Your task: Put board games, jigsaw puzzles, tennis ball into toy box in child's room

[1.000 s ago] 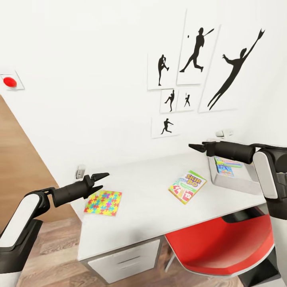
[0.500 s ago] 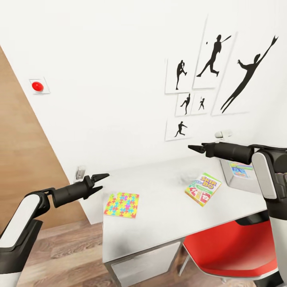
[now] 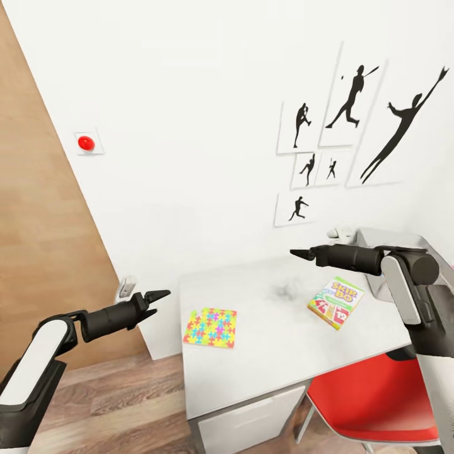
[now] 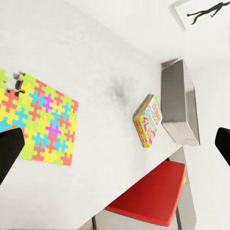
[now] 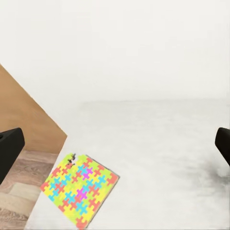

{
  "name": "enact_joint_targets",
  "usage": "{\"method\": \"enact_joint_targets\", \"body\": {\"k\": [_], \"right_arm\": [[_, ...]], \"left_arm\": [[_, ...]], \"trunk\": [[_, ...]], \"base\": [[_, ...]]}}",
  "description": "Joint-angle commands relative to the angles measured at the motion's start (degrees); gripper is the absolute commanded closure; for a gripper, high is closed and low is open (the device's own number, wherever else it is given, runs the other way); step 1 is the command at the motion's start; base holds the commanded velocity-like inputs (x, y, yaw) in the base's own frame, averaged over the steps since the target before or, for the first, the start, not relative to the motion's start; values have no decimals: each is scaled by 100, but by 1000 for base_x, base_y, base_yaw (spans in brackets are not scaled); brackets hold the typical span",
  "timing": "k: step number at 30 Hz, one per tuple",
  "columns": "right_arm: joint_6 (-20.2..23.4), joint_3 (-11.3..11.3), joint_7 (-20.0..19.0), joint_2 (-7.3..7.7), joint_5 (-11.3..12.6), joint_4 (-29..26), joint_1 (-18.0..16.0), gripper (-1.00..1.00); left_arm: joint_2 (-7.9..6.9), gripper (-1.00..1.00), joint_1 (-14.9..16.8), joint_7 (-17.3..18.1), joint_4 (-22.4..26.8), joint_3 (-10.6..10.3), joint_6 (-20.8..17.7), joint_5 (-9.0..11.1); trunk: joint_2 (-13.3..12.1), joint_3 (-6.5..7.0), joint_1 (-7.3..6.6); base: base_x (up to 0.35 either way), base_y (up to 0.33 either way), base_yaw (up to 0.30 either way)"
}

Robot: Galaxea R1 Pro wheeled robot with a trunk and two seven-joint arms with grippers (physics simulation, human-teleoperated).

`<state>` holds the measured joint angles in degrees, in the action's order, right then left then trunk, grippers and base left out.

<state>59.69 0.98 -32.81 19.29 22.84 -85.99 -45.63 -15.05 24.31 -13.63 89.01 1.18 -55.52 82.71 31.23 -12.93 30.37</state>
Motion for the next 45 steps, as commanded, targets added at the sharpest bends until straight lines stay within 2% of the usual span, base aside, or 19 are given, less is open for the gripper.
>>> {"method": "enact_joint_targets", "body": {"k": [1,7,9,12,17,18,25,29,30,33,34,36,39,45], "right_arm": [[16,4,-40,2,-35,1,-7,-100],[-121,98,-42,-54,-45,376,29,-100],[-180,127,-42,-79,-47,569,38,-100],[-220,144,-43,-97,-48,665,41,-100],[-421,225,-42,-205,-50,1073,49,-100],[-421,225,-42,-205,-50,1073,49,-100],[-557,275,-41,-281,-54,1460,52,-100],[-634,296,-39,-314,-62,1685,55,-100],[-650,298,-38,-322,-66,1773,57,-100],[-668,287,-38,-327,-71,2104,56,-100],[-668,287,-38,-327,-71,2104,56,-100],[-685,289,-41,-329,-78,2391,55,-100],[-748,295,-41,-336,-89,2670,55,-100],[-988,308,-46,-396,-98,3057,59,-100]], "left_arm": [[0,-100,4,-56,3,4,-18,63],[-4,-100,-126,59,-288,10,-11,-108],[-2,-100,-197,98,-395,15,-6,-239],[-1,-100,-233,125,-434,16,-3,-314],[5,-100,-431,288,-539,20,35,-602],[5,-100,-431,288,-539,20,35,-602],[1,-100,-645,536,-740,22,273,-875],[0,-100,-750,985,-1066,18,533,-1143],[2,-100,-779,1259,-1220,13,653,-1311],[2,-100,-810,1670,-1427,10,865,-1572],[2,-100,-810,1670,-1427,10,865,-1572],[4,-100,-824,1922,-1581,6,993,-1704],[10,-100,-833,2130,-1781,3,1100,-1788],[11,-100,-841,2374,-2097,0,1252,-1861]], "trunk": [[9,-1,2],[9,53,2],[9,71,2],[9,98,2],[9,142,2],[9,150,2],[9,187,2],[9,196,2],[9,197,2],[9,199,2],[9,199,2],[9,200,2],[9,201,2],[9,202,2]], "base": [[0,49,0],[0,34,0],[0,18,0],[0,14,0],[0,8,0],[0,5,0],[0,3,0],[0,1,0],[0,0,0],[0,0,0],[0,0,0],[0,0,0],[0,0,0],[7,0,0]]}}
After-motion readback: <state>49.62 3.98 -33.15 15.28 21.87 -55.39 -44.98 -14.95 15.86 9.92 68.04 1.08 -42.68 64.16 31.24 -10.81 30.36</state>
